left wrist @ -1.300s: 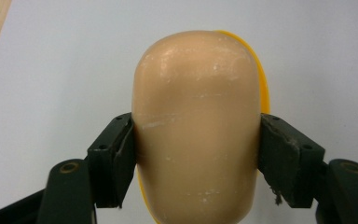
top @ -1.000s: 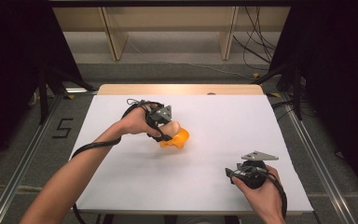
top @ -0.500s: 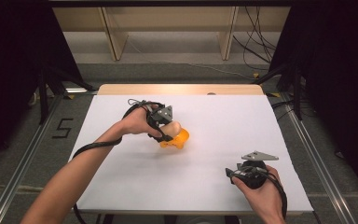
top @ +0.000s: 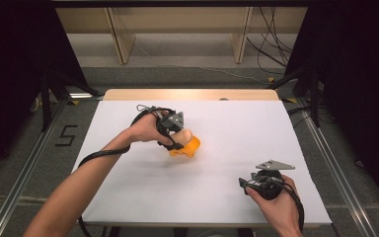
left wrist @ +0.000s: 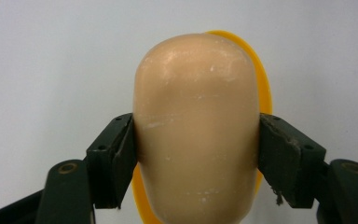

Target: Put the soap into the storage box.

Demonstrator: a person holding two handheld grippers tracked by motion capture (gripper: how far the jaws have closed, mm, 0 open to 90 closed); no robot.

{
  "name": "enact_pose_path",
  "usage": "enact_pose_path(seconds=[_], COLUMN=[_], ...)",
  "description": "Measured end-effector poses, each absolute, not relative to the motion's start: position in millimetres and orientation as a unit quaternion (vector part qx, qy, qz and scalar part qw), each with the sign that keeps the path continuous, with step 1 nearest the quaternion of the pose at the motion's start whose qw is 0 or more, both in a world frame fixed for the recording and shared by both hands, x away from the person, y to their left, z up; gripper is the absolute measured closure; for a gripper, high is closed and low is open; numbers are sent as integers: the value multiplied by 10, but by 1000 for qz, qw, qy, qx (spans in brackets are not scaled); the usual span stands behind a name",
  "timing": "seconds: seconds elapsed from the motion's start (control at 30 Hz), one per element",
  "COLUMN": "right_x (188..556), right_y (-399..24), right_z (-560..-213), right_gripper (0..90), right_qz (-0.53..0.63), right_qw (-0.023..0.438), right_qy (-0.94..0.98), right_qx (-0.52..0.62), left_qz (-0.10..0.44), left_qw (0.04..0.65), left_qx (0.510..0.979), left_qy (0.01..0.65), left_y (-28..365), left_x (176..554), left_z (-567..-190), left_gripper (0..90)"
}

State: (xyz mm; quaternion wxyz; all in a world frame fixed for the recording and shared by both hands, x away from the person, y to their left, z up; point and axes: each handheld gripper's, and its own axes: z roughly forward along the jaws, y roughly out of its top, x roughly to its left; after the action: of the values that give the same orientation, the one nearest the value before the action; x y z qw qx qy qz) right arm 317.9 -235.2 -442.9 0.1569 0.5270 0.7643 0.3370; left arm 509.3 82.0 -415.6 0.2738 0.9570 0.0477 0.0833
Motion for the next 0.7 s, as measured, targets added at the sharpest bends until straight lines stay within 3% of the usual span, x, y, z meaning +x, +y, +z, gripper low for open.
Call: enact_pose_path(seconds=[0.03,0.7], right_x=[3177,3173], right_y=[-2344,-2355], right_z=[-4425,-4419], right_gripper=[488,488], right_qz=[337,334], right_qw=[156,157], right_qy=[762,765], right_qx=[531,528], left_qz=[83,105], left_qw=[298,316], left_qx=[949,940], left_qy=[58,78], left_y=[819,898], left_x=[5091,4942], left_z=[-4115,-3907], left_gripper=[330,359])
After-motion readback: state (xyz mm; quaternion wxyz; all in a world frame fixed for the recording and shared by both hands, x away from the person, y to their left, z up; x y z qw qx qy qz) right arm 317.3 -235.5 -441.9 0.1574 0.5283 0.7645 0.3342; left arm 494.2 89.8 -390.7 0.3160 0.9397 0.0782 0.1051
